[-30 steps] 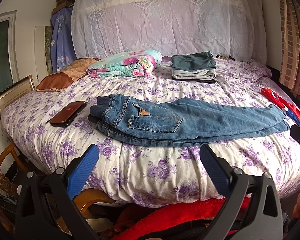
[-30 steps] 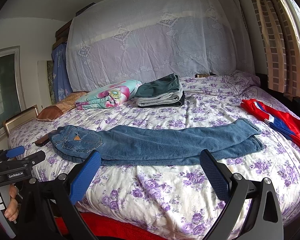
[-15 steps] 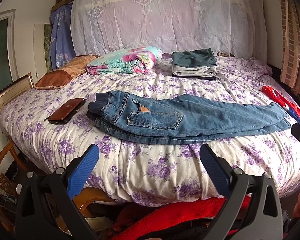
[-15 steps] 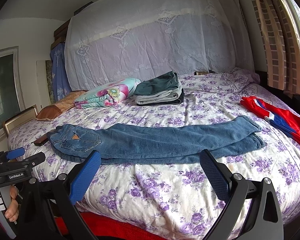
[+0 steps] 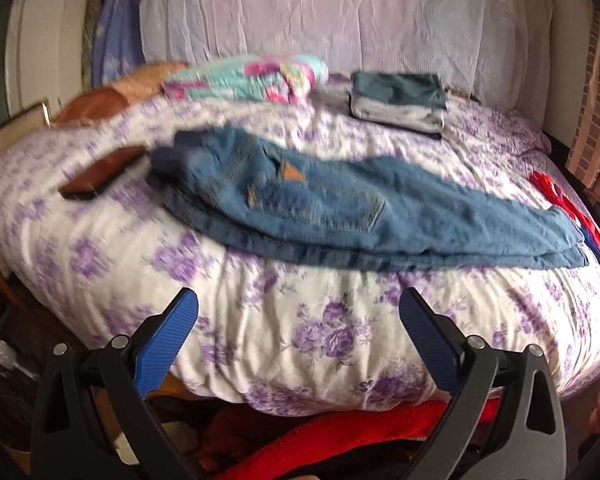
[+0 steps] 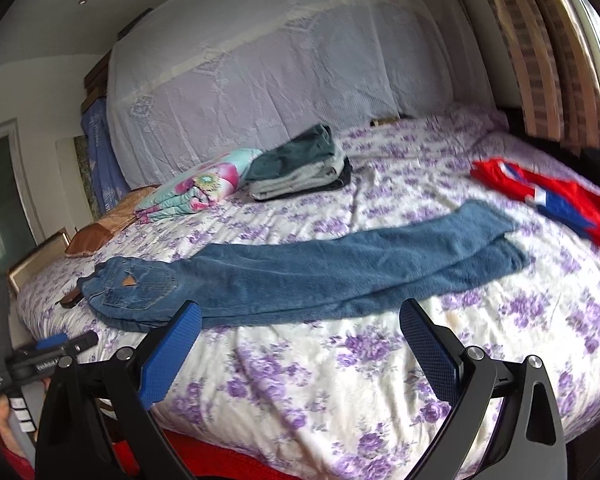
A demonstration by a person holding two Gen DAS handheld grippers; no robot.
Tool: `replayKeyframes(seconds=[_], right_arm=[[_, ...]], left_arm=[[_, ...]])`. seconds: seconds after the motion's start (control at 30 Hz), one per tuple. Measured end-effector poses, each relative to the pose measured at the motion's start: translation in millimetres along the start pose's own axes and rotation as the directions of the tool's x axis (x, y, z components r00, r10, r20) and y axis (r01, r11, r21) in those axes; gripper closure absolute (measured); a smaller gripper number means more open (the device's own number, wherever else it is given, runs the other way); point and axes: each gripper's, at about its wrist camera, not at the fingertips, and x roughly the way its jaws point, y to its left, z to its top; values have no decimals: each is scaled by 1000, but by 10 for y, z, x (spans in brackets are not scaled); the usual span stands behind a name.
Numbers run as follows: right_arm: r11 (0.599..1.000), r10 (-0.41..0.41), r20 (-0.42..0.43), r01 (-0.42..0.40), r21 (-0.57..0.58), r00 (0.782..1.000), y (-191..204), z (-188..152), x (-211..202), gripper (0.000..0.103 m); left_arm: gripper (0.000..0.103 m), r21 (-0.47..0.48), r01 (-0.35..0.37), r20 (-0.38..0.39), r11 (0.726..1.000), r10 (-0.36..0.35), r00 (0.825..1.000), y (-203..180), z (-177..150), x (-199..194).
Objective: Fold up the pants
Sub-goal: 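Grasp the jeans waistband with the left tool while the right tool grasps the leg hems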
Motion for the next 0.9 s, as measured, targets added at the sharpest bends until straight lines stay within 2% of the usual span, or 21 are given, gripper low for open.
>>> replayKeyframes(seconds=[0.13, 0.27, 0.47, 0.53, 0.67, 0.77, 0.83, 0.87, 0.9], right_arm=[[996, 63, -38, -60, 62, 997, -220, -54, 208, 4], [988, 101, -33, -97, 122, 994, -470, -63, 343, 4], [975, 45, -1, -44, 216, 999, -845, 46, 460, 4], [967, 29, -16, -24, 254, 999, -967, 90, 530, 4], [942, 72, -51, -51, 332, 996, -1199, 241, 736, 4], [922, 93, -77, -56, 384, 993, -1330, 337, 876, 4], [899, 126, -106, -68, 434, 986, -1431, 385, 1000, 4], [888, 142, -123, -71, 455, 982, -1473, 395, 1058, 5], [873, 165, -140, -78, 482, 976, -1530, 395, 1134, 6]], left_arm=[[5, -26, 7, -42, 1000, -8, 999, 88, -53, 273], [5, -68, 25, -93, 997, -32, 995, 195, -82, 530], [4, 11, -76, -63, 997, 77, 995, 60, -140, 691], [4, -6, -71, -66, 997, 71, 995, 75, -122, 699], [4, -18, -13, -111, 1000, 11, 994, 167, -44, 691], [5, -56, 82, -148, 995, -90, 985, 313, 25, 645], [5, -149, 175, -146, 973, -197, 970, 482, 107, 600], [5, -204, 226, -132, 952, -256, 958, 593, 171, 566], [5, -235, 249, -122, 939, -283, 951, 675, 234, 537]])
